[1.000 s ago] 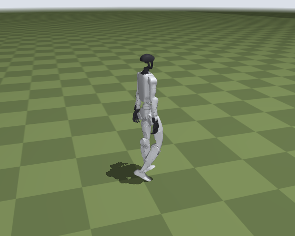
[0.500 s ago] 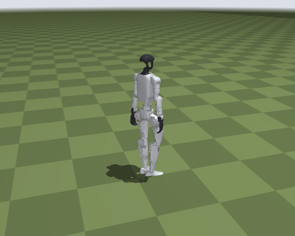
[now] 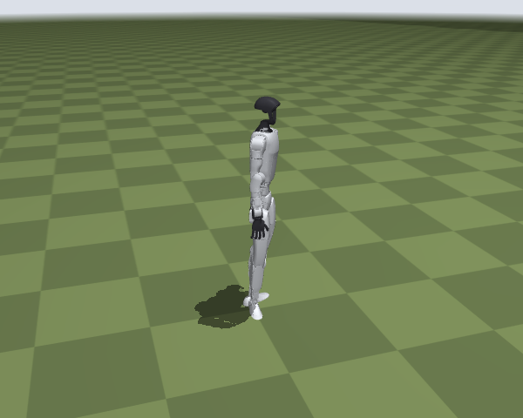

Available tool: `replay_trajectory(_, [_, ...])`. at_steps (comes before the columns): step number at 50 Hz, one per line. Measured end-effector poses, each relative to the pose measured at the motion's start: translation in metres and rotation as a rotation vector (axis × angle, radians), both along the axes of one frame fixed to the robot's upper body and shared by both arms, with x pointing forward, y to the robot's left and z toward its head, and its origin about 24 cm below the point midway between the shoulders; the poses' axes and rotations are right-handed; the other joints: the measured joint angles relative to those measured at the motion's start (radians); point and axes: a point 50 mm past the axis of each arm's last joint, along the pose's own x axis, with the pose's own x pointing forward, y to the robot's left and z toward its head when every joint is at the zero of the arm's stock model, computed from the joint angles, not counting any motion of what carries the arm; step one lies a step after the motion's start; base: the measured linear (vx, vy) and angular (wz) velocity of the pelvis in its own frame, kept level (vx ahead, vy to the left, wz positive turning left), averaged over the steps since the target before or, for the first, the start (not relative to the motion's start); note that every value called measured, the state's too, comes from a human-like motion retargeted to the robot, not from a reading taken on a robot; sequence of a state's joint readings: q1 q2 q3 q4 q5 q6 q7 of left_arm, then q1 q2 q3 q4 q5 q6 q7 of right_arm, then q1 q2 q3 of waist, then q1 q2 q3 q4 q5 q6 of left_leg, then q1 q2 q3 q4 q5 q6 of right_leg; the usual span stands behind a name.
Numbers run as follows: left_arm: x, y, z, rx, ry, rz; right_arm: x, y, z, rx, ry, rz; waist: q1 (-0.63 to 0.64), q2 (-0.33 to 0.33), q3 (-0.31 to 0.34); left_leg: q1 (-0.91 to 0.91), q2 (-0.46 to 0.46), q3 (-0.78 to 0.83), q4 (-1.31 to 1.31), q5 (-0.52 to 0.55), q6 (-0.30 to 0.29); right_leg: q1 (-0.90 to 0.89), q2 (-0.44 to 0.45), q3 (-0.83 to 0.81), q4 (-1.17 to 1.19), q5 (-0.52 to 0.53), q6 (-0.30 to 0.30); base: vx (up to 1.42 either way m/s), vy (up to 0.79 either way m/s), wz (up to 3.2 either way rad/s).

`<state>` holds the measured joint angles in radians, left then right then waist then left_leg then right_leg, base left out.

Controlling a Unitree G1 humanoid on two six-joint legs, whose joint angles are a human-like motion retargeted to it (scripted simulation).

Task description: Upper body actions

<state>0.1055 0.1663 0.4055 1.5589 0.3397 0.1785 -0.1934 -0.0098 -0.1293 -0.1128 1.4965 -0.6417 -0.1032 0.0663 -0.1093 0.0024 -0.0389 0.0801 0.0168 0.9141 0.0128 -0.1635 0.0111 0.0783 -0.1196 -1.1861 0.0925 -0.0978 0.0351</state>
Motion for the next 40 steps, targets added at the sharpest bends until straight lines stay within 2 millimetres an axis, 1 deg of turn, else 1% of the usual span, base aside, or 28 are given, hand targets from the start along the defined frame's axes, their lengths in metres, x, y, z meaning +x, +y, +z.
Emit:
replay_trajectory(2, [0.002, 0.005, 0.000, 0.013, -0.004, -0.008, -0.010, -0.003, 0.000, -0.012, 0.030, -0.041, -0.017, -0.016, -0.011, 0.012, -0.012, 0.022, 0.011, -0.003, -0.018, -0.004, 0.013, 0.023, -0.046, -0.003, 0.009, -0.07, -0.22, -1.36])
replay_trajectory(4, [0.007, 0.009, 0.001, 0.022, -0.009, -0.026, -0.021, -0.006, 0.000, -0.025, 0.071, -0.081, -0.026, -0.016, -0.016, 0.027, -0.003, 0.041, 0.023, 0.004, -0.036, -0.024, 0.025, 0.097, -0.056, -0.007, -0.013, -0.07, -0.25, -1.16])
replay_trajectory(5, [0.011, 0.011, 0.000, 0.027, -0.013, -0.036, -0.027, -0.007, 0.000, -0.031, 0.092, -0.102, -0.028, -0.007, -0.018, 0.031, 0.013, 0.046, 0.030, 0.012, -0.043, -0.039, 0.019, 0.138, -0.043, -0.005, -0.016, -0.14, -0.29, -0.93])
replay_trajectory(7, [0.022, 0.009, -0.001, 0.044, -0.044, -0.035, -0.033, -0.011, 0.001, -0.055, 0.109, -0.139, -0.048, -0.003, -0.019, 0.038, 0.029, 0.051, 0.049, 0.031, -0.052, -0.050, 0.026, 0.165, -0.054, -0.003, -0.029, -0.14, -0.24, -0.78])
replay_trajectory(11, [0.044, 0.007, -0.004, 0.030, -0.145, -0.017, -0.041, -0.016, 0.002, -0.090, 0.129, -0.155, -0.083, -0.015, -0.011, 0.077, 0.052, 0.124, 0.111, 0.082, -0.047, -0.055, 0.036, 0.249, -0.084, -0.003, -0.055, -0.12, -0.27, -0.99])
replay_trajectory(13, [0.051, 0.006, -0.004, 0.024, -0.168, -0.029, -0.046, -0.016, 0.002, -0.098, 0.149, -0.157, -0.089, -0.039, -0.017, 0.089, 0.069, 0.155, 0.177, 0.134, -0.024, -0.064, 0.012, 0.299, -0.088, 0.000, -0.062, -0.06, -0.21, -1.10])
replay_trajectory(15, [0.057, 0.006, -0.004, 0.039, -0.184, -0.041, -0.048, -0.015, 0.002, -0.100, 0.161, -0.165, -0.083, -0.089, -0.020, 0.080, 0.098, 0.159, 0.305, 0.188, 0.036, -0.072, -0.042, 0.351, -0.084, 0.008, -0.065, -0.02, -0.20, -1.29])
replay_trajectory(17, [0.061, 0.006, -0.005, 0.051, -0.204, -0.047, -0.047, -0.013, 0.002, -0.093, 0.165, -0.164, -0.074, -0.131, -0.024, 0.033, 0.163, 0.110, 0.496, 0.198, 0.117, -0.082, -0.086, 0.400, -0.082, 0.016, -0.070, -0.03, -0.29, -1.40])
replay_trajectory(18, [0.063, 0.005, -0.005, 0.051, -0.212, -0.050, -0.046, -0.012, 0.002, -0.089, 0.164, -0.159, -0.075, -0.138, -0.025, 0.004, 0.197, 0.064, 0.578, 0.199, 0.143, -0.086, -0.090, 0.419, -0.082, 0.020, -0.074, -0.02, -0.18, -1.33])
replay_trajectory(19, [0.064, 0.003, -0.005, 0.048, -0.218, -0.053, -0.043, -0.012, 0.002, -0.086, 0.161, -0.152, -0.077, -0.136, -0.025, -0.024, 0.220, 0.013, 0.635, 0.189, 0.146, -0.092, -0.087, 0.435, -0.084, 0.024, -0.079, -0.04, -0.12, -1.31])
replay_trajectory(20, [0.066, 0.001, -0.005, 0.044, -0.223, -0.055, -0.040, -0.011, 0.001, -0.082, 0.157, -0.144, -0.079, -0.129, -0.025, -0.052, 0.237, -0.040, 0.679, 0.175, 0.138, -0.099, -0.080, 0.451, -0.086, 0.028, -0.084, -0.08, -0.10, -1.52])
replay_trajectory(21, [0.067, -0.002, -0.006, 0.042, -0.225, -0.055, -0.036, -0.011, 0.001, -0.081, 0.148, -0.138, -0.072, -0.120, -0.020, -0.094, 0.227, -0.129, 0.699, 0.168, 0.115, -0.106, -0.068, 0.478, -0.087, 0.034, -0.091, -0.10, -0.07, -1.71])
replay_trajectory(22, [0.068, -0.005, -0.006, 0.039, -0.227, -0.054, -0.033, -0.011, 0.001, -0.079, 0.137, -0.132, -0.065, -0.113, -0.014, -0.130, 0.214, -0.205, 0.711, 0.157, 0.096, -0.112, -0.060, 0.505, -0.088, 0.040, -0.096, -0.10, -0.03, -1.91])
replay_trajectory(24, [0.070, -0.012, -0.007, 0.033, -0.235, -0.055, -0.025, -0.010, 0.001, -0.072, 0.111, -0.126, -0.046, -0.106, -0.001, -0.168, 0.169, -0.296, 0.688, 0.126, 0.080, -0.126, -0.056, 0.560, -0.083, 0.051, -0.102, -0.10, -0.02, -1.88])
replay_trajectory(27, [0.073, -0.019, -0.008, 0.012, -0.247, -0.079, -0.016, -0.008, 0.000, -0.054, 0.086, -0.108, -0.028, -0.088, 0.015, -0.195, 0.088, -0.414, 0.573, 0.071, 0.058, -0.141, -0.043, 0.635, -0.076, 0.066, -0.105, -0.05, 0.01, -1.64])
replay_trajectory(30, [0.075, -0.022, -0.008, -0.006, -0.251, -0.129, -0.012, -0.007, 0.000, -0.046, 0.074, -0.088, -0.020, -0.046, 0.026, -0.212, 0.004, -0.587, 0.409, 0.020, -0.004, -0.147, 0.002, 0.679, -0.078, 0.076, -0.109, 0.01, 0.04, -1.32])
replay_trajectory(32, [0.075, -0.021, -0.008, -0.007, -0.251, -0.161, -0.013, -0.006, 0.000, -0.047, 0.074, -0.087, -0.018, -0.008, 0.036, -0.207, -0.031, -0.702, 0.286, 0.015, -0.051, -0.144, 0.049, 0.709, -0.078, 0.076, -0.114, 0.05, 0.02, -1.12])
replay_trajectory(33, [0.075, -0.020, -0.008, -0.004, -0.248, -0.173, -0.015, -0.005, 0.000, -0.046, 0.080, -0.088, -0.018, 0.010, 0.041, -0.199, -0.042, -0.738, 0.220, 0.023, -0.068, -0.141, 0.076, 0.725, -0.077, 0.074, -0.117, 0.07, 0.02, -1.08])
replay_trajectory(34, [0.075, -0.020, -0.008, -0.004, -0.248, -0.181, -0.017, -0.004, 0.000, -0.045, 0.087, -0.090, -0.013, 0.022, 0.048, -0.194, -0.059, -0.774, 0.171, 0.075, -0.056, -0.134, 0.095, 0.744, -0.077, 0.074, -0.119, 0.08, 0.02, -1.10])
replay_trajectory(35, [0.074, -0.020, -0.008, -0.005, -0.247, -0.187, -0.018, -0.005, 0.000, -0.045, 0.093, -0.093, -0.006, 0.030, 0.056, -0.190, -0.078, -0.811, 0.130, 0.151, -0.030, -0.126, 0.110, 0.764, -0.078, 0.074, -0.121, 0.15, 0.03, -0.78])
replay_trajectory(37, [0.070, -0.020, -0.008, -0.011, -0.234, -0.190, -0.026, -0.005, 0.000, -0.052, 0.128, -0.091, -0.044, 0.040, 0.049, -0.152, -0.046, -0.776, 0.114, 0.120, -0.059, -0.123, 0.117, 0.778, -0.070, 0.069, -0.118, 0.19, 0.04, -0.58])
replay_trajectory(38, [0.068, -0.019, -0.008, -0.015, -0.227, -0.183, -0.028, -0.004, 0.000, -0.057, 0.140, -0.086, -0.043, 0.042, 0.049, -0.143, -0.012, -0.705, 0.094, 0.138, -0.081, -0.124, 0.126, 0.798, -0.066, 0.069, -0.120, 0.11, 0.03, -0.77])
replay_trajectory(39, [0.067, -0.018, -0.008, -0.015, -0.221, -0.177, -0.031, -0.004, 0.000, -0.061, 0.147, -0.090, -0.047, 0.043, 0.048, -0.131, -0.020, -0.711, 0.079, 0.139, -0.076, -0.125, 0.129, 0.807, -0.064, 0.068, -0.119, 0.04, 0.02, -0.71])
replay_trajectory(40, [0.066, -0.018, -0.008, -0.012, -0.215, -0.173, -0.033, -0.003, 0.000, -0.064, 0.152, -0.099, -0.054, 0.043, 0.047, -0.118, -0.049, -0.757, 0.066, 0.134, -0.058, -0.125, 0.130, 0.810, -0.063, 0.068, -0.117, 0.02, 0.03, -0.33])
